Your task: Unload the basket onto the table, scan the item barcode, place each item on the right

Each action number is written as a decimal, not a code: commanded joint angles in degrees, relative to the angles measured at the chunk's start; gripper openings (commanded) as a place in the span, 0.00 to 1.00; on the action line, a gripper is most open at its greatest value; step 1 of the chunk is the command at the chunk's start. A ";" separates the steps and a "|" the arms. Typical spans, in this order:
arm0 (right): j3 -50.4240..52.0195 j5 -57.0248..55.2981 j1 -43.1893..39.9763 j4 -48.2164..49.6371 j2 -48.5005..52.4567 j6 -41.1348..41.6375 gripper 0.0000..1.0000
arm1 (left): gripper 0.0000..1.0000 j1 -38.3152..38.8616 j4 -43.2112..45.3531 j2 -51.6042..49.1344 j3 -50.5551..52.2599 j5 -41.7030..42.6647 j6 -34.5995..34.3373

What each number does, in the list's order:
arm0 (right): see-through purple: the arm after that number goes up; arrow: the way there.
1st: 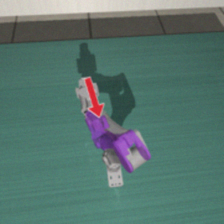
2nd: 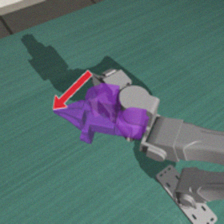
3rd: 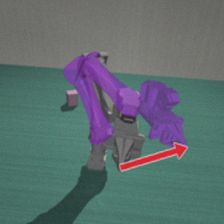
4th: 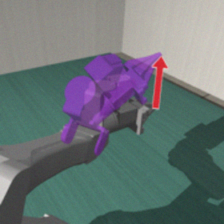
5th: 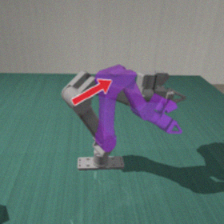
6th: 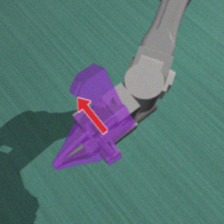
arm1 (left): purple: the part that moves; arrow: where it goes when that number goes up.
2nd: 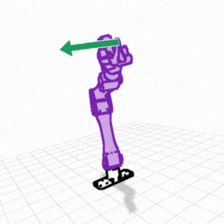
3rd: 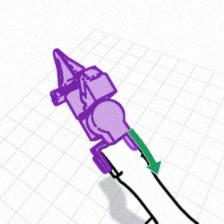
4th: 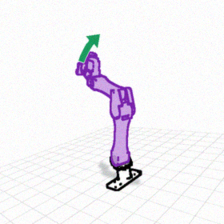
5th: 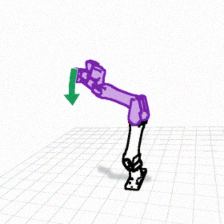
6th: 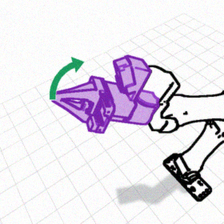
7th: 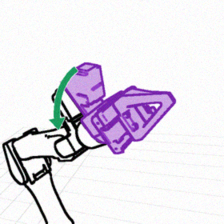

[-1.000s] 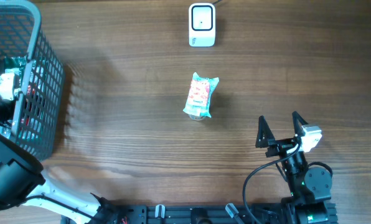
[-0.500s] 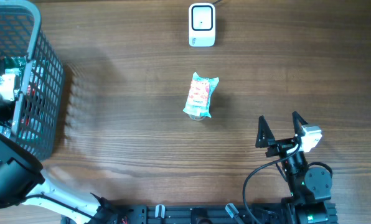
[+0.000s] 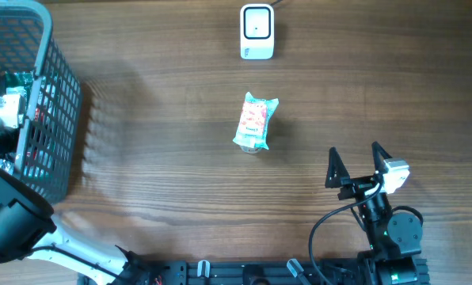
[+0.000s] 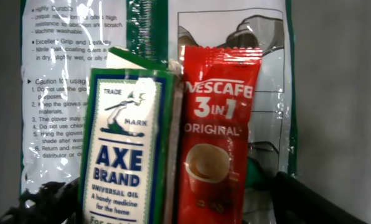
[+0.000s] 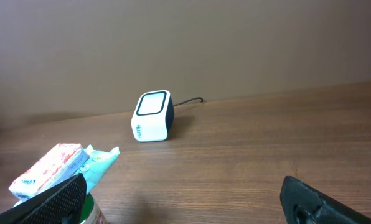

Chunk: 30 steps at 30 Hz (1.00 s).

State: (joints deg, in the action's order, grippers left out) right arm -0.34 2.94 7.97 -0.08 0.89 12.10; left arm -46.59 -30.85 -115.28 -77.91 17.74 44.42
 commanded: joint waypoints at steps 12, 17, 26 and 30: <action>0.04 0.04 -0.17 0.13 -0.35 -0.07 1.00 | 1.00 0.37 -0.70 -1.66 0.94 2.56 -3.37; 0.04 0.04 -0.17 0.13 -0.35 -0.09 1.00 | 1.00 0.70 -0.90 0.96 0.85 2.60 -3.34; 0.04 0.04 -0.17 0.13 -0.35 -0.07 1.00 | 1.00 5.01 -2.38 0.87 0.87 -4.59 -2.49; 0.04 0.04 -0.17 0.13 -0.35 -0.09 1.00 | 1.00 6.32 -2.14 0.57 1.11 -7.23 -3.39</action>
State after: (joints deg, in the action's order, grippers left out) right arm -0.36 2.96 7.97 -0.08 0.89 12.10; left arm -41.85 -32.82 -114.61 -78.22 12.84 42.48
